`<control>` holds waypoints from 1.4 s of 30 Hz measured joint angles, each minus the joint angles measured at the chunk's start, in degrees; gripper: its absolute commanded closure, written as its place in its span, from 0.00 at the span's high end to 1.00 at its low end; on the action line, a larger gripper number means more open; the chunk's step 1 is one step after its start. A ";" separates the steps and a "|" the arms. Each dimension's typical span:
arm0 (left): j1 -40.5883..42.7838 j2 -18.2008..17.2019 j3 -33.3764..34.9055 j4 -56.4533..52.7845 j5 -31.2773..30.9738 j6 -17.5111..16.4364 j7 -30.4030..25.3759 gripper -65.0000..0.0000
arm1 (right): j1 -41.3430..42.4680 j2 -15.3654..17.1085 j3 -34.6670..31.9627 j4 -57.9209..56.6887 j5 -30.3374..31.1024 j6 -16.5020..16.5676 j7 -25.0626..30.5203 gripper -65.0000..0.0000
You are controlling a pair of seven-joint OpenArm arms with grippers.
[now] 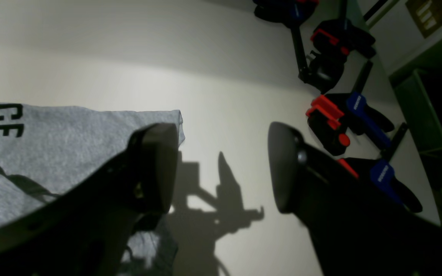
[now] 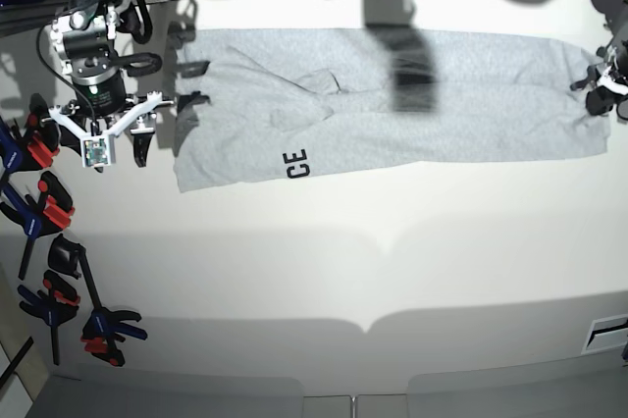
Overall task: Fold the T-shirt properly
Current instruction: 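Grasp the strip's end with the left gripper and fold it toward the middle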
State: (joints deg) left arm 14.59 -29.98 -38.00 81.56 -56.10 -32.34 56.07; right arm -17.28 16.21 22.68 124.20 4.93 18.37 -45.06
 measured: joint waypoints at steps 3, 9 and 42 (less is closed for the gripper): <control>0.02 2.08 1.51 4.31 -0.94 -0.22 0.76 0.00 | -0.02 0.00 0.00 0.00 -0.02 0.00 -0.02 0.54; 0.35 8.66 12.09 11.13 -0.66 -0.22 3.04 0.00 | 0.00 0.00 0.00 0.00 -0.02 0.00 -0.04 0.54; 2.38 16.85 29.70 22.64 5.75 -0.24 -5.55 0.00 | 0.00 0.07 0.00 0.00 -0.02 0.00 -1.40 0.54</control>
State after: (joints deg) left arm 16.97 -13.13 -8.29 104.20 -50.35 -32.58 50.52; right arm -17.28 16.27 22.68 124.20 4.91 18.37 -46.46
